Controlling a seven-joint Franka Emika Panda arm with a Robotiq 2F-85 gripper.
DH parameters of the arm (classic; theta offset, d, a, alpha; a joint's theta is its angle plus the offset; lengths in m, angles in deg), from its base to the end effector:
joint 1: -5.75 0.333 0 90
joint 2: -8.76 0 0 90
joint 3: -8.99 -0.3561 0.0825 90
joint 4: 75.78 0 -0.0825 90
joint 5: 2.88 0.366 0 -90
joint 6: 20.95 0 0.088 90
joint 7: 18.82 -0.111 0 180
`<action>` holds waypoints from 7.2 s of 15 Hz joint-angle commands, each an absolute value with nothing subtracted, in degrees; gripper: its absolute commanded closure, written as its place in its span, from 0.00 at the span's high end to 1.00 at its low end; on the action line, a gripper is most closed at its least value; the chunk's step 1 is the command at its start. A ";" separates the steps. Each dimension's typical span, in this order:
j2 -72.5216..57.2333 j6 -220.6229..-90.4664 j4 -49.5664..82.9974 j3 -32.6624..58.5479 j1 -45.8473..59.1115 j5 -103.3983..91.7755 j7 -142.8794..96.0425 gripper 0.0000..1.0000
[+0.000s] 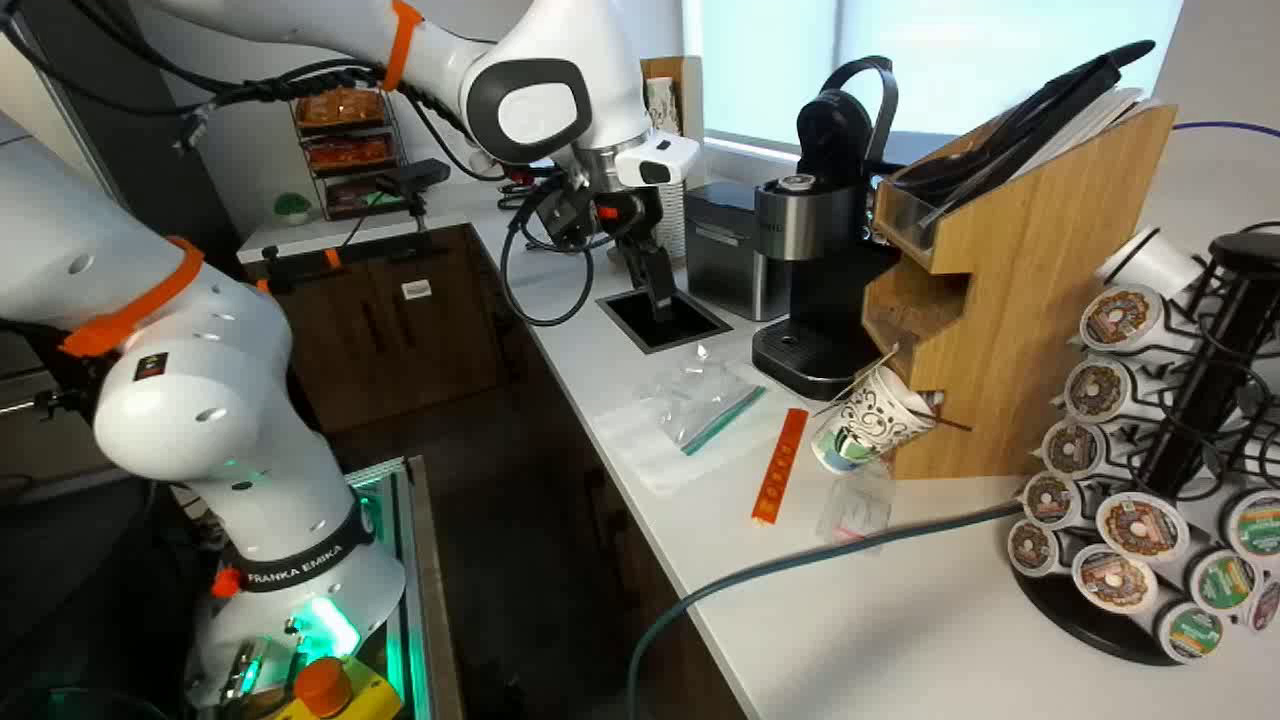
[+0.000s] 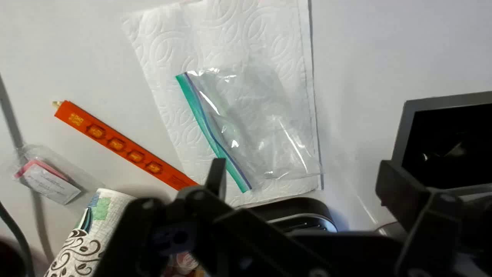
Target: Move the cup to the left and put the straw in the cup
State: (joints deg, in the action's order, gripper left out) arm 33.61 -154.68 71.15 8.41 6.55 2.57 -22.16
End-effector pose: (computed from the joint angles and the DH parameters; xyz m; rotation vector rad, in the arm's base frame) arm 0.3876 0.0114 0.4754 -3.0439 0.1424 -0.3062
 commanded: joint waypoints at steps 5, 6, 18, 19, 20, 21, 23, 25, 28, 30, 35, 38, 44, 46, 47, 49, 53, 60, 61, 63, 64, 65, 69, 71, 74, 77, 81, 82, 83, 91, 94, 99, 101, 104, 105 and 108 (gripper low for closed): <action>33.62 -154.52 71.05 8.42 6.54 2.55 -22.16 1.00; 33.62 -154.52 71.05 8.42 6.54 2.55 -22.16 1.00; 33.62 -154.52 71.05 8.42 6.54 2.55 -22.16 1.00; 33.62 -154.52 71.05 8.42 6.54 2.55 -22.16 1.00; 33.62 -154.52 71.05 8.42 6.54 2.55 -22.16 1.00; 33.62 -154.52 71.05 8.42 6.54 2.55 -22.16 1.00; 33.62 -154.52 71.05 8.42 6.54 2.55 -22.16 1.00; 33.15 -158.37 70.36 8.32 3.51 2.13 -28.80 1.00; 32.60 -161.24 68.63 10.91 -0.37 1.98 -31.04 1.00; 31.81 -162.23 67.44 12.28 -3.22 1.87 -33.18 1.00; 32.28 -161.35 66.57 14.08 -6.86 1.54 -34.55 1.00; 31.72 -161.30 65.70 14.58 -7.04 3.47 -36.60 1.00; 29.75 -159.44 63.53 15.62 -10.96 6.25 -48.66 1.00; 27.97 -160.32 62.62 16.78 -12.72 6.45 -51.57 1.00; 26.56 -161.09 61.61 17.59 -13.45 6.95 -52.63 1.00; 23.58 -160.35 59.21 18.71 -14.53 7.43 -55.96 1.00; 24.07 -161.20 59.97 19.26 -14.01 6.18 -57.08 1.00; 14.39 -143.94 48.53 25.00 -14.36 14.46 -57.47 1.00; 13.21 -141.12 46.43 26.42 -14.96 15.65 -57.55 1.00; 15.61 -143.86 49.47 26.08 -14.35 13.67 -57.50 1.00; 14.36 -142.14 47.48 27.09 -14.79 14.20 -57.76 1.00; 13.50 -141.40 46.21 27.67 -15.05 14.49 -57.84 1.00; 9.86 -140.92 44.80 27.39 -13.58 19.75 -52.64 1.00; 6.88 -139.58 43.01 27.27 -13.03 24.62 -49.32 1.00; 2.70 -138.52 39.93 27.14 -13.15 30.61 -46.09 1.00; 3.42 -140.83 41.15 26.97 -12.87 28.07 -48.20 1.00; 1.92 -140.81 39.54 26.98 -12.94 28.23 -48.20 1.00; 1.92 -140.81 39.47 26.98 -12.94 28.24 -48.20 1.00; 1.92 -140.81 39.44 26.99 -12.94 28.24 -48.20 1.00; 0.82 -139.58 38.21 26.46 -13.64 34.41 -41.39 1.00; -0.34 -137.97 37.22 26.69 -14.34 38.49 -36.64 1.00; -4.10 -136.97 34.59 26.95 -15.29 41.58 -35.17 1.00; -6.44 -137.39 33.16 26.56 -14.97 41.70 -37.49 1.00; -9.75 -138.62 31.11 25.48 -14.22 42.23 -39.22 1.00; -10.61 -138.43 30.40 25.09 -14.08 42.14 -39.69 1.00; -13.00 -138.31 28.42 23.95 -14.02 42.10 -40.28 1.00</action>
State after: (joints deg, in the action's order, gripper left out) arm -9.95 -139.54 31.66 24.41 -14.11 40.89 -39.04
